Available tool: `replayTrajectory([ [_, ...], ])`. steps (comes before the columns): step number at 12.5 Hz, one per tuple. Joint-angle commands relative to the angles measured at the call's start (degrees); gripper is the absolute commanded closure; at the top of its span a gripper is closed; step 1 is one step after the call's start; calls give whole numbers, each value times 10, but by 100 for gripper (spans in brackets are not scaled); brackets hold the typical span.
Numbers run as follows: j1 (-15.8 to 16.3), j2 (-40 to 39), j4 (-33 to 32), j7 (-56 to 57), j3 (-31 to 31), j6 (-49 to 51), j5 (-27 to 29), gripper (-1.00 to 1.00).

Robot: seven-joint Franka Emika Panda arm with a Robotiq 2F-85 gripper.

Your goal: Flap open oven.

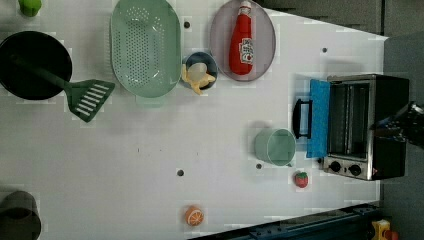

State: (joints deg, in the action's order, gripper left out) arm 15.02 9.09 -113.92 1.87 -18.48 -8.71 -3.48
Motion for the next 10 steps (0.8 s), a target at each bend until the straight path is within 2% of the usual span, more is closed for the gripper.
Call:
replayTrajectory([
  [1,0,35,21,-57,2,8,-1,65],
  [10,1,34,17,-57,3,8,-1,65],
])
